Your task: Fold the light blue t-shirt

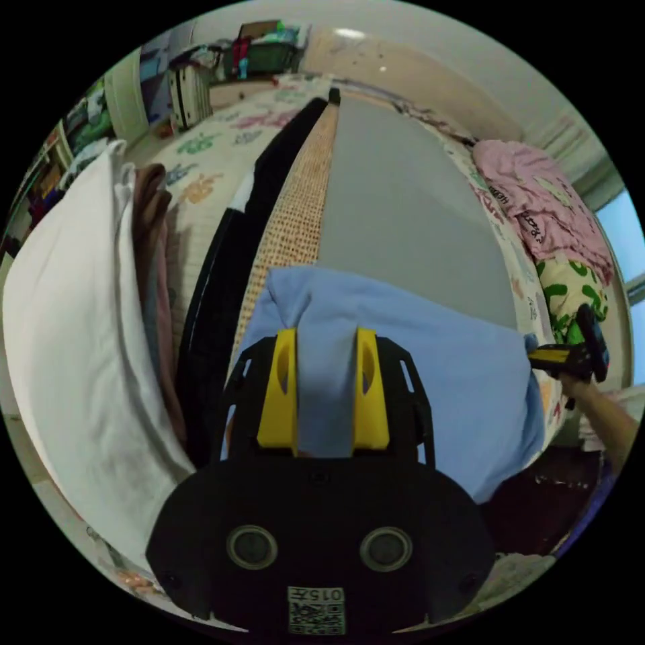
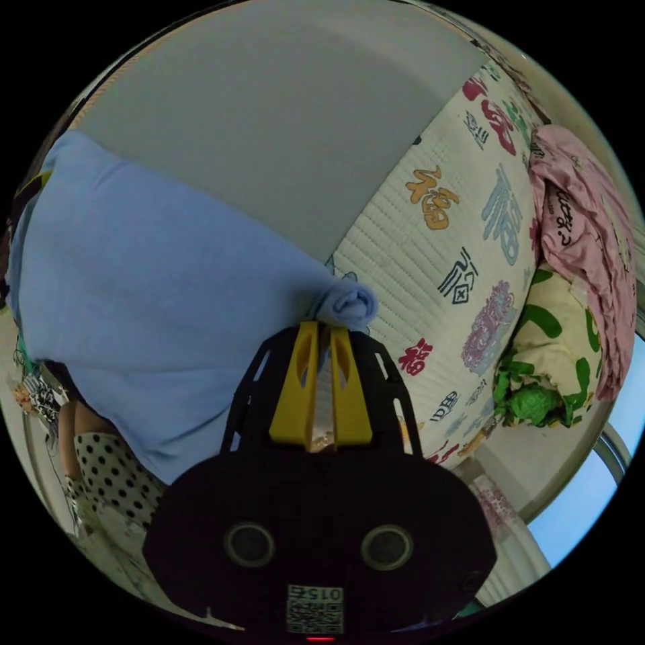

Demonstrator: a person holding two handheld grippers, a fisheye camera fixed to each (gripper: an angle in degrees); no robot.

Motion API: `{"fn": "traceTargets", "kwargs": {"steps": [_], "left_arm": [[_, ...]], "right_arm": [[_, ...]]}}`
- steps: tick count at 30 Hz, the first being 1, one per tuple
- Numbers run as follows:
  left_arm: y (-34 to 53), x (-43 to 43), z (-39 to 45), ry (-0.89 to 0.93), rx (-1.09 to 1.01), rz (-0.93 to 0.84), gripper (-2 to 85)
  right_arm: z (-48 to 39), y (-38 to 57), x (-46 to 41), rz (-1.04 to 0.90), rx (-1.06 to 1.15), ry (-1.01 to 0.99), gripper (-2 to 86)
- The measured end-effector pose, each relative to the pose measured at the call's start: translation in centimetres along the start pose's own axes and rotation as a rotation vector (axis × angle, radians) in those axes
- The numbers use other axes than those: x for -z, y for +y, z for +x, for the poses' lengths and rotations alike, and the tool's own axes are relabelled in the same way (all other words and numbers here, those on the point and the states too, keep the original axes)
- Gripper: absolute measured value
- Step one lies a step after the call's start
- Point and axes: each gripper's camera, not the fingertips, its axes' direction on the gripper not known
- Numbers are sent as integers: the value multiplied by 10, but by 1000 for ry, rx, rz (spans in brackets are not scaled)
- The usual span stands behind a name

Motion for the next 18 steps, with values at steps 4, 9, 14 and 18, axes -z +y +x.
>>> {"fn": "traceTargets", "kwargs": {"steps": [4, 9, 14, 18], "left_arm": [[-71, 12, -28, 63, 83, -288, 130], [-107, 39, -80, 236, 372, -279, 125], [-121, 35, -71, 60, 368, -291, 102], [-135, 39, -76, 17, 319, -322, 98]], "right_arm": [[0, -5, 8, -26, 10, 10, 10], [9, -5, 20, -44, 21, -35, 10], [17, 1, 29, -36, 28, -81, 10], [18, 10, 36, -17, 43, -80, 10]]}}
